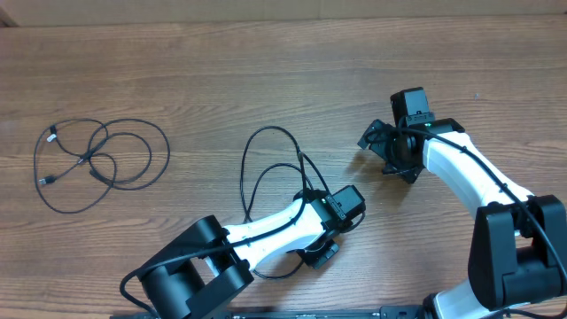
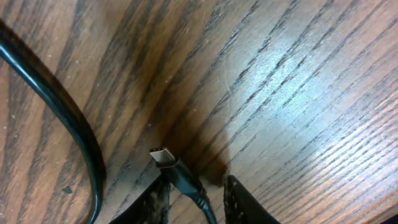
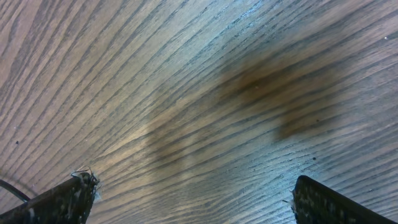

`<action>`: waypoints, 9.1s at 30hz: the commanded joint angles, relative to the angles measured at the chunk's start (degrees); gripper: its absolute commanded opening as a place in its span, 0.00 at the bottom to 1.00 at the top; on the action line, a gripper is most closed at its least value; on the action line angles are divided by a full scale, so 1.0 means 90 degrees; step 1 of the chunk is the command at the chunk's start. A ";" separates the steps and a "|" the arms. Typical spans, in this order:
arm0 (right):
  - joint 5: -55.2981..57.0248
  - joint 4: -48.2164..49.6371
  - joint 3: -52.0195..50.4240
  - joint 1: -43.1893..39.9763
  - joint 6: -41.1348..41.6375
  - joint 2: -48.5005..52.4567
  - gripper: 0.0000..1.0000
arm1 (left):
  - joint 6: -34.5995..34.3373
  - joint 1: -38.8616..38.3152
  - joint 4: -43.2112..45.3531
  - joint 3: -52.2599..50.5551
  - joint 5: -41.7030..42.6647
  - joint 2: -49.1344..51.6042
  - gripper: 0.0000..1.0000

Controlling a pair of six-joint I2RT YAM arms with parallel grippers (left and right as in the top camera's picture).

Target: Untangle cables

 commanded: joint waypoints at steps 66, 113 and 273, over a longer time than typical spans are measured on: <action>0.0061 0.0034 0.0061 -0.0024 -0.0027 -0.0136 1.00 | -0.2392 0.3893 0.0729 0.1460 -0.1258 0.0444 0.07; 0.0061 0.0034 0.0061 -0.0024 -0.0027 -0.0136 1.00 | -0.2033 0.4000 0.1078 0.1297 -0.0347 0.1615 0.89; 0.0061 0.0034 0.0061 -0.0024 -0.0027 -0.0136 1.00 | 0.0517 0.6839 -0.2064 0.2732 0.2458 -0.0044 1.00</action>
